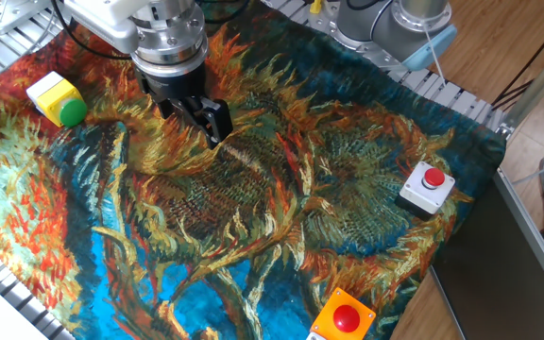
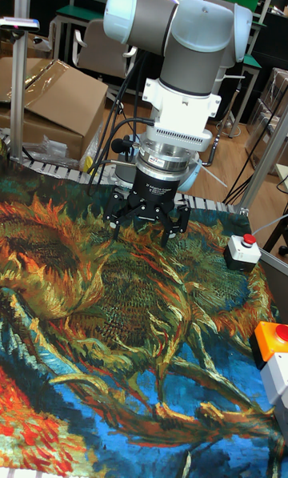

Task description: Press the button horizontally

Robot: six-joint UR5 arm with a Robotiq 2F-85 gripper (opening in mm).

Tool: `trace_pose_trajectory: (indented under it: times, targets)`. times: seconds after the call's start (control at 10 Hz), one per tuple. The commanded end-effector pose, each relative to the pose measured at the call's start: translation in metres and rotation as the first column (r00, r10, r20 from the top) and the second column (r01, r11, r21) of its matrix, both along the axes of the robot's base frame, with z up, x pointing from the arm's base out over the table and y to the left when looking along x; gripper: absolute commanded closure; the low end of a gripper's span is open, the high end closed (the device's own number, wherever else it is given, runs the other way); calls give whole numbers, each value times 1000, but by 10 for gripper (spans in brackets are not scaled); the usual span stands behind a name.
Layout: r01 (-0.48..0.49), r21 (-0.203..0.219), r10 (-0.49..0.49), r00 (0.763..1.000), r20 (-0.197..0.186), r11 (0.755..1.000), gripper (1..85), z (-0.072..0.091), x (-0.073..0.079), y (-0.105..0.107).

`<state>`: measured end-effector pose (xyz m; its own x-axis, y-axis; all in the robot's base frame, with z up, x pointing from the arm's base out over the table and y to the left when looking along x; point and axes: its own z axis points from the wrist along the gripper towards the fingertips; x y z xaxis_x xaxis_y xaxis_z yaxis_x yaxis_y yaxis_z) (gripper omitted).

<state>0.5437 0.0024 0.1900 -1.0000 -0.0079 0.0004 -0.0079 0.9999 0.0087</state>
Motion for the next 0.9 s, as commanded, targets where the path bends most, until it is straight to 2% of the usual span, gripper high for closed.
trace_pose_trajectory:
  times: [0.0,0.2,0.4,0.7,0.8]
  targets:
    - [-131,86,106,963,249,988,843,9,61,32]
    - [-135,50,118,958,261,990,843,9,65,24]
    - [-144,46,127,957,261,989,843,9,65,23]
    - [-133,67,113,963,246,989,843,9,61,27]
    - [-167,58,148,958,247,984,843,9,60,27]
